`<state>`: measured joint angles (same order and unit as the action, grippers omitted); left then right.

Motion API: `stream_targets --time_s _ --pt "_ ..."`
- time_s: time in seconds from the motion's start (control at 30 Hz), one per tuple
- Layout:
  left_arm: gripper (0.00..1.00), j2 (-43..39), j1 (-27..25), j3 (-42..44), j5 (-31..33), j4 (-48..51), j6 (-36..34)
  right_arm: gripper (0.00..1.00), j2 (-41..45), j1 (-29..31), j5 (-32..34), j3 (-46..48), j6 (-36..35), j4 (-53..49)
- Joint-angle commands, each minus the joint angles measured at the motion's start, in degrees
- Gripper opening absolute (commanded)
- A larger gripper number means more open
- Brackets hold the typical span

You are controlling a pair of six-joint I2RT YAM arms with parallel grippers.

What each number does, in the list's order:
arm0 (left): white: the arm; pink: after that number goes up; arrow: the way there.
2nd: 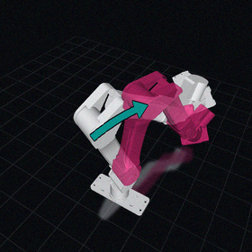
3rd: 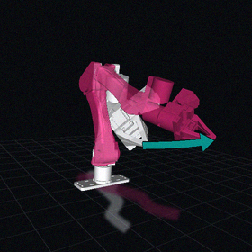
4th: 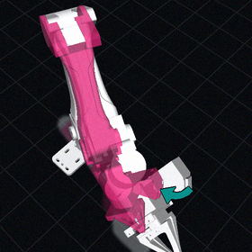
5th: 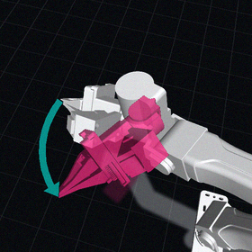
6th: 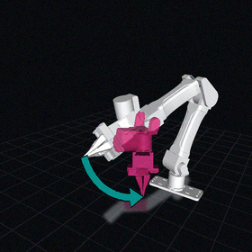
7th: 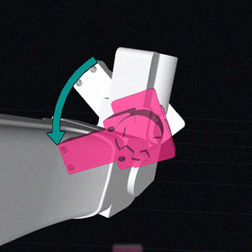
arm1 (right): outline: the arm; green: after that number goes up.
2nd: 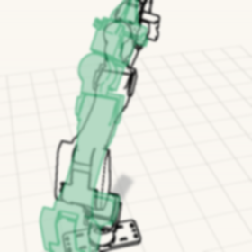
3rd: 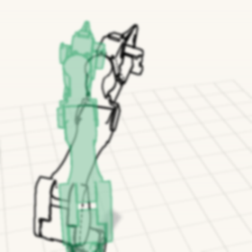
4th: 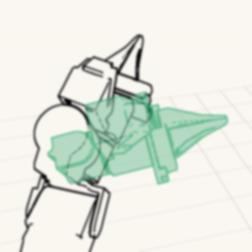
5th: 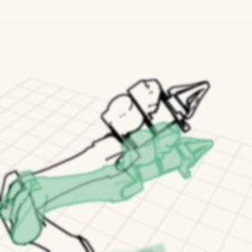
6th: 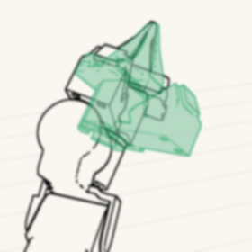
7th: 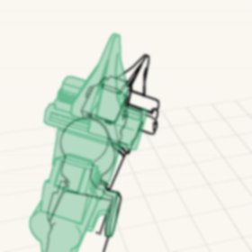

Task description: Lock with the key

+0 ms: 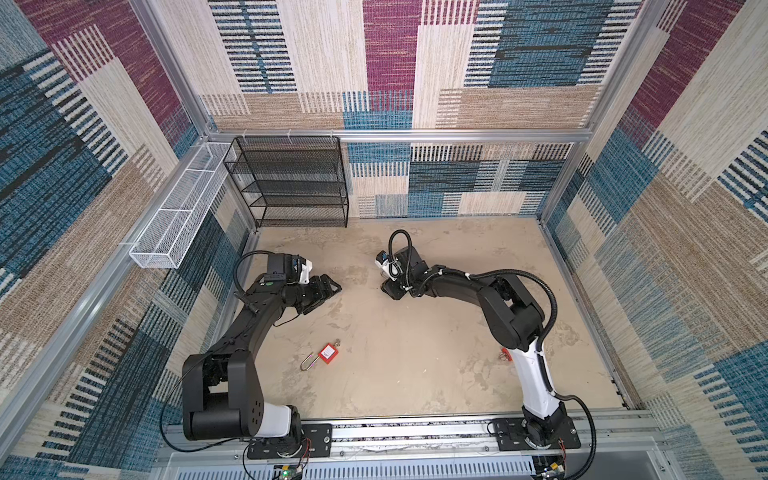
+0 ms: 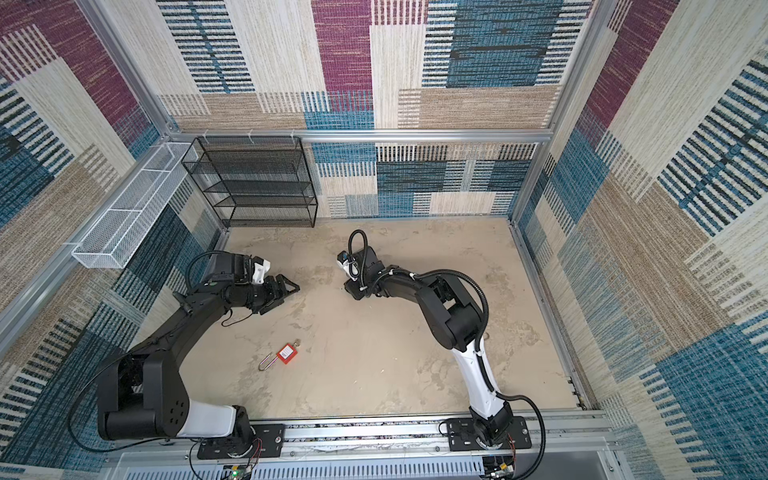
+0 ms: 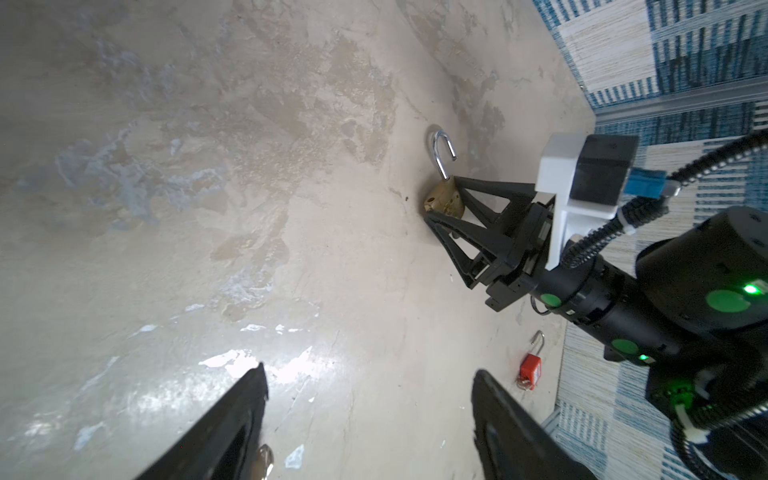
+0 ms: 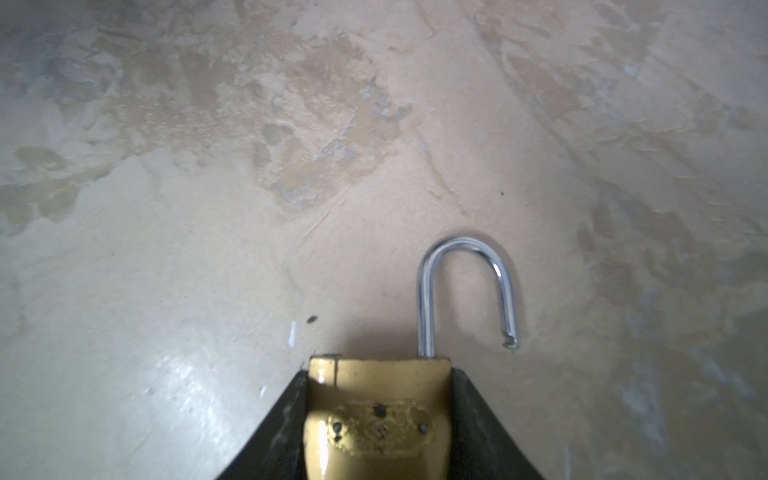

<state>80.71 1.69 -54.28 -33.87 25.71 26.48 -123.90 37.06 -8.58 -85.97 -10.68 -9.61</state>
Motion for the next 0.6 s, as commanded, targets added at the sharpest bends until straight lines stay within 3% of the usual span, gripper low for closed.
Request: stream_targets --time_s 0.0,0.2,0.4,0.57 --pt "0.77 -1.78 -0.59 1.54 -4.01 -2.87 5.22 0.44 4.72 0.03 -2.57 3.09 0.39 5.02" --pt "0.75 -3.39 -5.51 1.34 -6.36 -6.72 10.0 0.44 15.93 0.41 -7.49 11.56 0.41 8.04" --pt "0.73 -7.5 -10.21 1.05 -8.08 -14.87 19.34 0.44 27.71 2.77 -10.38 17.56 -0.18 6.65" --pt "0.71 -9.96 -13.24 -1.28 -9.16 -15.31 20.45 0.44 36.51 3.88 -12.26 20.9 0.27 4.36"
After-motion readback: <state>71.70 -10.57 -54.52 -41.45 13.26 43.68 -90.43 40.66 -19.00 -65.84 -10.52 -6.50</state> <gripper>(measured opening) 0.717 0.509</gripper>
